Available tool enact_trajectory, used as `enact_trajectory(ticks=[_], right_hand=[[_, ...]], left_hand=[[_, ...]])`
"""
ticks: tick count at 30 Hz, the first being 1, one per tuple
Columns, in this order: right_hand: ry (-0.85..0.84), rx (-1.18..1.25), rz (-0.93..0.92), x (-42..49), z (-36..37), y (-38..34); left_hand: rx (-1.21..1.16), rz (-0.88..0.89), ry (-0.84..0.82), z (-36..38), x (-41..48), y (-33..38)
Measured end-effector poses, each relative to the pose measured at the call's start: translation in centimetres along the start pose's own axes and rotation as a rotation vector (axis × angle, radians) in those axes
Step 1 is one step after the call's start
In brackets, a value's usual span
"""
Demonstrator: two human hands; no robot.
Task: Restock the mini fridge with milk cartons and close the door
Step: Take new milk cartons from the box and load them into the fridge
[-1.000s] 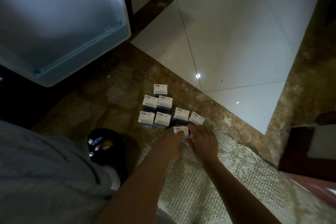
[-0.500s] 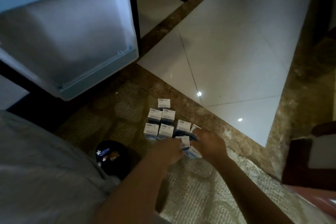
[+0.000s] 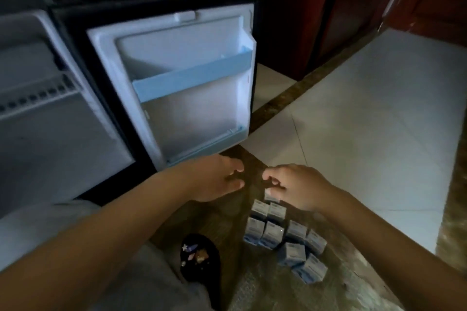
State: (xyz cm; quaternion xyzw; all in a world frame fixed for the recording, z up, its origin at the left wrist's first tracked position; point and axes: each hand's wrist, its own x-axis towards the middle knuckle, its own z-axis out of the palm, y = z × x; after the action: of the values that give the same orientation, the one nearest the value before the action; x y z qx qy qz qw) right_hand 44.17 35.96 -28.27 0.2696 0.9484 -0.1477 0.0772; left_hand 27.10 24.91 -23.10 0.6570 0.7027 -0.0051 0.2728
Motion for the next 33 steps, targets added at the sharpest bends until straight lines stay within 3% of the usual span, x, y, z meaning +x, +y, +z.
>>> enact_trajectory(ticks=[11,19,26,33], right_hand=[[0.083,-0.288,-0.372,6.8,-10.9,-16.4],[0.096,-0.341,-0.669,7.0,-14.3,-29.7],[0.088,-0.318,-0.916,7.1,-12.2,-40.9],[-0.107,-0.366,-1.089,6.6,-5.7,-50.4]], left_hand=[[0.313,-0.299,0.298,-7.4,-14.6,-6.2],[0.121,-0.599,0.466,-7.7,-25.7,-10.0],[0.057,-0.802,0.471,-5.0,-35.4,-12.8],[-0.075,-1.032,0.404,1.6,-43.5,-15.6]])
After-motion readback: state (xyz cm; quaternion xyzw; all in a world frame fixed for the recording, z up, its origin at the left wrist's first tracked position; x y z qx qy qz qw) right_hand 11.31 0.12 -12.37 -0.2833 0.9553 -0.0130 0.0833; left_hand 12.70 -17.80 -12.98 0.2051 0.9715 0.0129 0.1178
